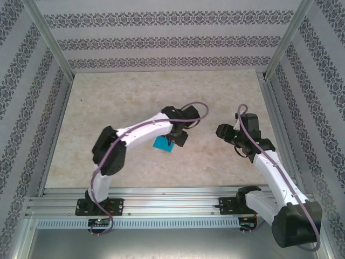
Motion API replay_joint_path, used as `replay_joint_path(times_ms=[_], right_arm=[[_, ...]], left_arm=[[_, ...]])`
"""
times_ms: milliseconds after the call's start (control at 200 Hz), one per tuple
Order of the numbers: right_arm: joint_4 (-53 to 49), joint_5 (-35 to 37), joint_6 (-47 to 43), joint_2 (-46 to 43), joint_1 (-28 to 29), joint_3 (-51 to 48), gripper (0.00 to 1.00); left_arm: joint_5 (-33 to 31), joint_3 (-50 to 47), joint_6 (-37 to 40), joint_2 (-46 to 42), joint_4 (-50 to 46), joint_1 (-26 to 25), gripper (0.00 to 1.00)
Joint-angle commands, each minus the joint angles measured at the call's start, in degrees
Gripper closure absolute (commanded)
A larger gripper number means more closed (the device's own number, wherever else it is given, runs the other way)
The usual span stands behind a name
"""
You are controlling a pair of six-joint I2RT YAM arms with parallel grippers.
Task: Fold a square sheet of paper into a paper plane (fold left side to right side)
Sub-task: Turn over the paper at the center of the table, then third fold the triangle at the center of the table.
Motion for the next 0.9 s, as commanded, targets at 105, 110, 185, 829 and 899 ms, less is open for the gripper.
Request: replay_joint_path(times_ms=[105,110,185,829,899], right_arm=[[14.7,-2.5,7.2,12.2,12.3,1.6,0.50],[15.0,-2.4,7.2,12.5,12.7,1.7,0.50],[18.8,-0.9,8.7,19.7,17.5,5.0,0.50],[19.3,1.9,4.5,56.1,22.7,30.6,0.50],[18.6,2.3,3.9,56.6,22.3,30.7,0.51]], left_arm=[[21.8,-22.1,-3.8,-19.8,28.1,14.9,0.30],[22.1,-22.7,-4.1,-20.1,28.6,15.3,0.30],[27.3,-30.1,-6.6,-23.6,35.4,20.4,0.28],[39.1,-42.2,-12.3,-14.1,53.4,30.2,0.25],[39.1,-41.7,-12.3,-12.6,53.6,30.3,0.25]])
